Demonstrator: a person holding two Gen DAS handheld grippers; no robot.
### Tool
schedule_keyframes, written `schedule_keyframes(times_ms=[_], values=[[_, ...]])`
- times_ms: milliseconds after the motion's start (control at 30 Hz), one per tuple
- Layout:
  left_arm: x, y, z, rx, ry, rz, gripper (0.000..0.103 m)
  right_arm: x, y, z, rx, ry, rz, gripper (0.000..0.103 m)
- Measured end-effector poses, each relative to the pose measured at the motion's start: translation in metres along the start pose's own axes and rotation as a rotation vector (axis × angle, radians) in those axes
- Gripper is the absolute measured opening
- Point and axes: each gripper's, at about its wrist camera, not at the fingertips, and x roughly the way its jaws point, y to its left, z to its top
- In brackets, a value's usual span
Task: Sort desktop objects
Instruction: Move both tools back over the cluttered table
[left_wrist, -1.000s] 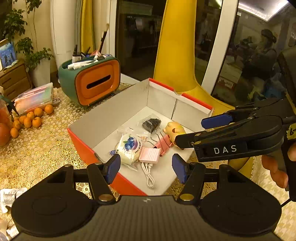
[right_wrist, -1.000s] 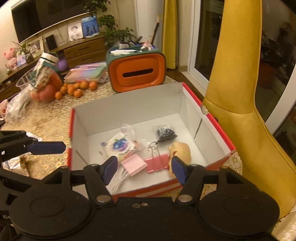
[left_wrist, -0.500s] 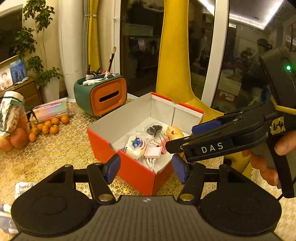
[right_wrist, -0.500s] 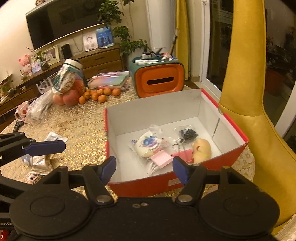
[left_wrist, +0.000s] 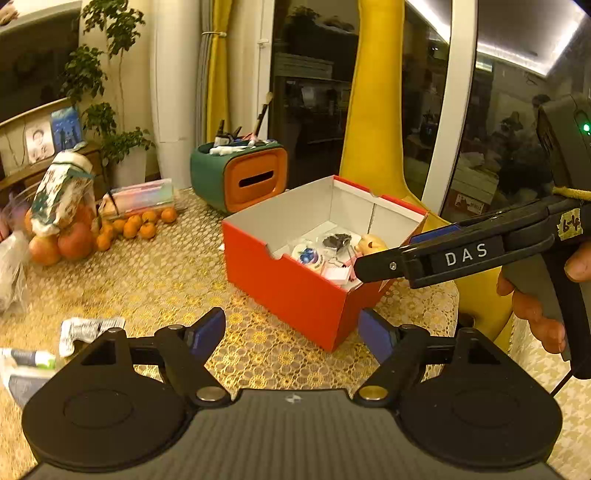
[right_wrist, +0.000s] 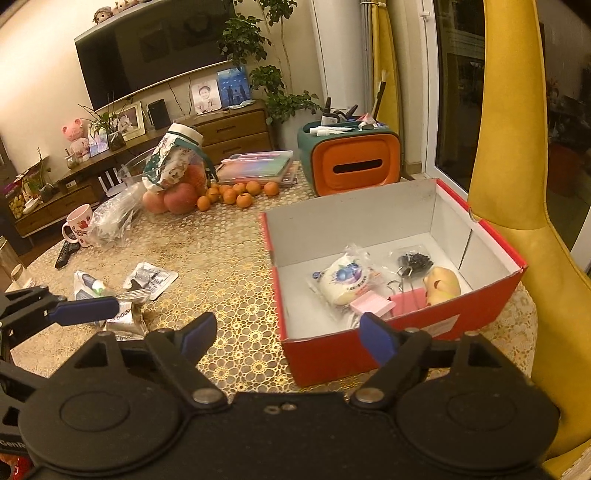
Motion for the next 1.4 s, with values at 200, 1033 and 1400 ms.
schedule_keyframes(times_ms=[200,1033,1400], values=[[-0.016,0.016,-0.017,-0.034,-0.016,0.012,0.091,0.001,0.020,-0.005,-0.008,0.001,0.006,0.089],[-0.042,0.122,-0.096,-0.141,-0.019,0.146,0.103,0.082,0.147,-0.001,-0.108,0.093,0.079,0.094],[-0.021,0.152,-0.118,-0.144,0.023,0.174,0.103,0.131,0.179,0.000,-0.131,0.147,0.113,0.094]])
